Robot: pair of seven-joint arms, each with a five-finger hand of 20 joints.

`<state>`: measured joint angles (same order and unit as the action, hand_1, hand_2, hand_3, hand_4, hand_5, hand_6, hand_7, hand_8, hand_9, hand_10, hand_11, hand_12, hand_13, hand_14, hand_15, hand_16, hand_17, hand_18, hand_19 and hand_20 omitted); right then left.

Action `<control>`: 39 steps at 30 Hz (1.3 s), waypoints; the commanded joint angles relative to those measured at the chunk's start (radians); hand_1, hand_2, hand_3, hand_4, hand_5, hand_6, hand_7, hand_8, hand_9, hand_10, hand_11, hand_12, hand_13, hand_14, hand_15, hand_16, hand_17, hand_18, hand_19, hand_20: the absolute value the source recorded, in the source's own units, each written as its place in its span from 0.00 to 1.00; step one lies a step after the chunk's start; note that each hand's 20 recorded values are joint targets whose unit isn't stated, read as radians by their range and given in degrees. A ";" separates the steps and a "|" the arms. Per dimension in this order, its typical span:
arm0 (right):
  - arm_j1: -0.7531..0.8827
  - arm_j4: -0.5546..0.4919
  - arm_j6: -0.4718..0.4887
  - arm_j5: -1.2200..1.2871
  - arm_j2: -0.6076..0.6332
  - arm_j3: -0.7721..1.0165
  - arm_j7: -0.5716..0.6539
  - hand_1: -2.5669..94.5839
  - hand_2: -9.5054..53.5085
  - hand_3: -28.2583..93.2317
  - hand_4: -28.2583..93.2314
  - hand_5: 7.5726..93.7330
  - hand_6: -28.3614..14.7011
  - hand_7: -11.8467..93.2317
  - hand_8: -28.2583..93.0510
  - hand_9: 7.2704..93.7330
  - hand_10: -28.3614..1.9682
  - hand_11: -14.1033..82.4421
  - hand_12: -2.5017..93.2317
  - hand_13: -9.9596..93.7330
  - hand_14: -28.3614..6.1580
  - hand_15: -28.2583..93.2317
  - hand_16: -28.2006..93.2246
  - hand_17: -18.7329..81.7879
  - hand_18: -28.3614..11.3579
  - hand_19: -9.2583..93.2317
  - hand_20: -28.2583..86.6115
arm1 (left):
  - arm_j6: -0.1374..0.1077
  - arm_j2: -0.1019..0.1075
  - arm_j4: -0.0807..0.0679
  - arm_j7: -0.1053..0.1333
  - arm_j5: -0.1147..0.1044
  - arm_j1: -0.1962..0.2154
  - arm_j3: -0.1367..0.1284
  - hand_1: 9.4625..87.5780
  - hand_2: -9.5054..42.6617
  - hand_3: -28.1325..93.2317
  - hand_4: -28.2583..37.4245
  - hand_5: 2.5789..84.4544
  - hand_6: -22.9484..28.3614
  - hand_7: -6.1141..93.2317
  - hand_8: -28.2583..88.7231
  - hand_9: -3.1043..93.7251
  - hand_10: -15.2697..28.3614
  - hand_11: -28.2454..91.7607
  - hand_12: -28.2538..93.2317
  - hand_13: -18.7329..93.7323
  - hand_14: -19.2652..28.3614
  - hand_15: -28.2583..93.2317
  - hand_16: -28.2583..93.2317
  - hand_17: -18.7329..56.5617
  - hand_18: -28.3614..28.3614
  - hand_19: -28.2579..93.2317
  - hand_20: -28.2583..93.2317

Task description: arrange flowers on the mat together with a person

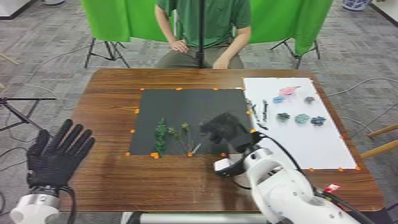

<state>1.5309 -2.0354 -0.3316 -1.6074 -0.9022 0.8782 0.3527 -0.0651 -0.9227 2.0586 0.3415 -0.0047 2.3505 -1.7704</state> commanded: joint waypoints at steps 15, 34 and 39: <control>0.232 0.064 0.194 0.792 0.019 0.462 -0.516 0.24 0.32 0.83 0.05 0.48 0.57 0.24 0.14 0.42 0.50 0.20 0.15 0.39 0.56 0.30 0.32 0.36 0.47 0.15 0.41 | -0.005 -0.009 0.011 0.033 -0.015 0.025 -0.010 0.21 0.37 0.81 0.00 0.44 0.58 0.10 0.17 0.39 0.64 0.34 0.28 0.38 0.67 0.41 0.18 0.21 0.68 0.40 0.32; 0.334 0.038 0.212 0.794 0.049 0.554 -0.528 0.26 0.29 0.84 0.05 0.56 0.63 0.24 0.14 0.44 0.55 0.20 0.13 0.39 0.57 0.32 0.28 0.38 0.49 0.13 0.44 | -0.049 0.004 0.023 0.061 -0.082 0.021 0.001 0.21 0.38 0.82 0.00 0.47 0.59 0.11 0.17 0.41 0.65 0.35 0.28 0.39 0.67 0.42 0.17 0.22 0.68 0.41 0.32; 0.324 0.041 0.186 0.797 0.061 0.543 -0.542 0.27 0.27 0.83 0.05 0.56 0.63 0.24 0.14 0.44 0.55 0.20 0.13 0.39 0.57 0.32 0.28 0.38 0.49 0.13 0.44 | -0.052 -0.001 0.019 0.056 -0.080 0.014 0.002 0.21 0.38 0.82 0.00 0.47 0.59 0.11 0.17 0.41 0.65 0.35 0.28 0.39 0.67 0.43 0.17 0.22 0.68 0.41 0.32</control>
<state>1.8528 -1.9873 -0.1204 -0.8145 -0.8643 1.4327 -0.1600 -0.1146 -0.9173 2.0817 0.4017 -0.0855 2.3658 -1.7741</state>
